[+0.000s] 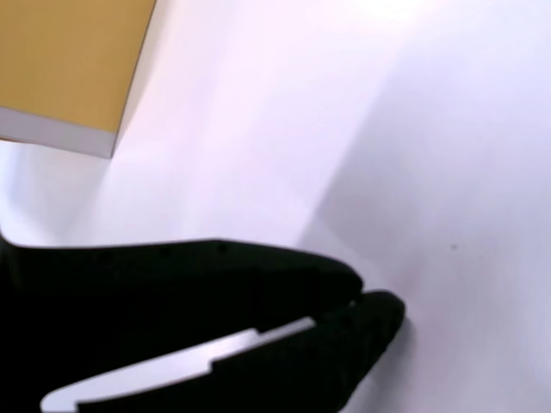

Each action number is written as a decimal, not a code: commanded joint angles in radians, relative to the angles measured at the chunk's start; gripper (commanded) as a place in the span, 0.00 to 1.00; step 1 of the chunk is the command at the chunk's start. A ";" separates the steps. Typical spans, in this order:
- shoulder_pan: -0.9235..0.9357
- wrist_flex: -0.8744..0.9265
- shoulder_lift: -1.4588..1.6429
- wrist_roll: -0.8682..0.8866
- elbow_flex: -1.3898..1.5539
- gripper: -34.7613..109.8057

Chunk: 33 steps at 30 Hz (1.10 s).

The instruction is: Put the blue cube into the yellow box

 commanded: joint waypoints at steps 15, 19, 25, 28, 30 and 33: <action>-0.014 0.017 0.028 -0.032 0.026 0.26; 0.032 -0.106 0.012 -0.061 0.026 0.31; 0.144 -0.606 -0.219 -0.141 0.005 0.37; 0.173 -0.788 -0.345 -0.140 -0.052 0.39; 0.189 -0.882 -0.442 -0.140 -0.107 0.41; 0.207 -1.066 -0.586 -0.107 -0.172 0.44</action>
